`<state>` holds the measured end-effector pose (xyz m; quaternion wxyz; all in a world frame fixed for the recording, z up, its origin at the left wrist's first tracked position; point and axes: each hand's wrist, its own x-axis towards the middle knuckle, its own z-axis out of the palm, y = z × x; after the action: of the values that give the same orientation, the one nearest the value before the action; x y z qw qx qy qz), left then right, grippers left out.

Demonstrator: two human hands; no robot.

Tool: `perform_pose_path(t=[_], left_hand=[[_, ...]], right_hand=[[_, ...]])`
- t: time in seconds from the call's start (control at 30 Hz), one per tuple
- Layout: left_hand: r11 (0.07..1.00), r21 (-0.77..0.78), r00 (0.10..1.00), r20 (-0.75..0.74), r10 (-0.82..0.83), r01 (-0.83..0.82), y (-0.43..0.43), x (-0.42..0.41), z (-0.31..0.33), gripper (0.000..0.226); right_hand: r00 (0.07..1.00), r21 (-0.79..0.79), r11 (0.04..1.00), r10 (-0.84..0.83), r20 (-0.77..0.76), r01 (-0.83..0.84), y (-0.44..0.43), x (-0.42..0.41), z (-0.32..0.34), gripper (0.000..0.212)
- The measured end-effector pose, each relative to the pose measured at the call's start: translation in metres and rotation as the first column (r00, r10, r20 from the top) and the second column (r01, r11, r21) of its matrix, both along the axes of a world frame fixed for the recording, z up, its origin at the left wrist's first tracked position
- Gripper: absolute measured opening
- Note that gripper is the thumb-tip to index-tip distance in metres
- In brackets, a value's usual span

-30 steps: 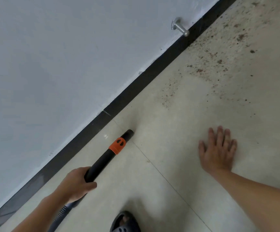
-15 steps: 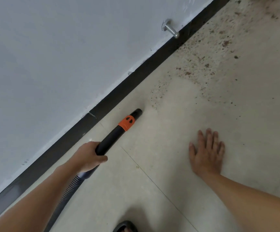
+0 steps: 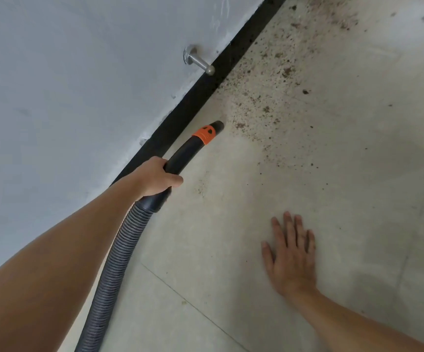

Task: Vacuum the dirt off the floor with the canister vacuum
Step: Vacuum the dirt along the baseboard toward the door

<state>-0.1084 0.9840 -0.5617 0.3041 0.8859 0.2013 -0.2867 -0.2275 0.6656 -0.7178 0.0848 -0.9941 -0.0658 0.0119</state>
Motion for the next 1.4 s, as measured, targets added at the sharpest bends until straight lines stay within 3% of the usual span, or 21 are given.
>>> perform_pose_path(t=[0.13,0.33,0.47,0.63,0.77,0.97,1.2,1.4], left_hand=[[0.999,0.025,0.998,-0.054,0.031,-0.030,0.018,-0.053,0.006,0.021],[0.973,0.113,0.969,-0.123,0.215,-0.202,0.056,-0.157,0.008,0.016],[0.978,0.156,0.988,-0.050,0.147,-0.138,0.055,-0.125,0.003,0.013],[0.997,0.051,0.999,0.000,0.052,-0.052,0.028,-0.026,-0.008,0.027],[0.998,0.002,0.998,0.010,0.059,-0.059,0.019,0.007,-0.006,0.034],[0.998,0.047,0.996,-0.081,0.032,-0.028,0.040,-0.070,0.007,0.013],[0.991,0.106,0.981,-0.165,0.104,-0.088,0.058,-0.198,-0.002,0.026],[0.995,0.044,0.991,-0.099,0.091,-0.087,0.038,-0.188,-0.017,0.033]], right_hand=[[0.999,-0.004,1.000,-0.007,-0.033,0.007,0.000,-0.001,0.001,0.066],[0.996,0.013,1.000,-0.011,-0.084,0.012,0.002,0.000,0.006,0.072],[0.997,0.015,1.000,-0.009,-0.082,0.010,0.003,0.002,0.007,0.072],[0.998,-0.021,1.000,-0.001,-0.069,0.000,0.004,0.001,0.003,0.068],[0.998,-0.021,1.000,-0.001,-0.056,0.000,0.001,0.002,0.002,0.068],[0.998,0.022,1.000,-0.007,-0.057,0.008,0.003,0.003,0.006,0.074],[0.999,0.012,1.000,-0.004,-0.041,0.004,0.001,0.002,0.001,0.066],[1.000,0.020,1.000,-0.011,-0.018,0.012,0.002,0.000,0.001,0.066]])
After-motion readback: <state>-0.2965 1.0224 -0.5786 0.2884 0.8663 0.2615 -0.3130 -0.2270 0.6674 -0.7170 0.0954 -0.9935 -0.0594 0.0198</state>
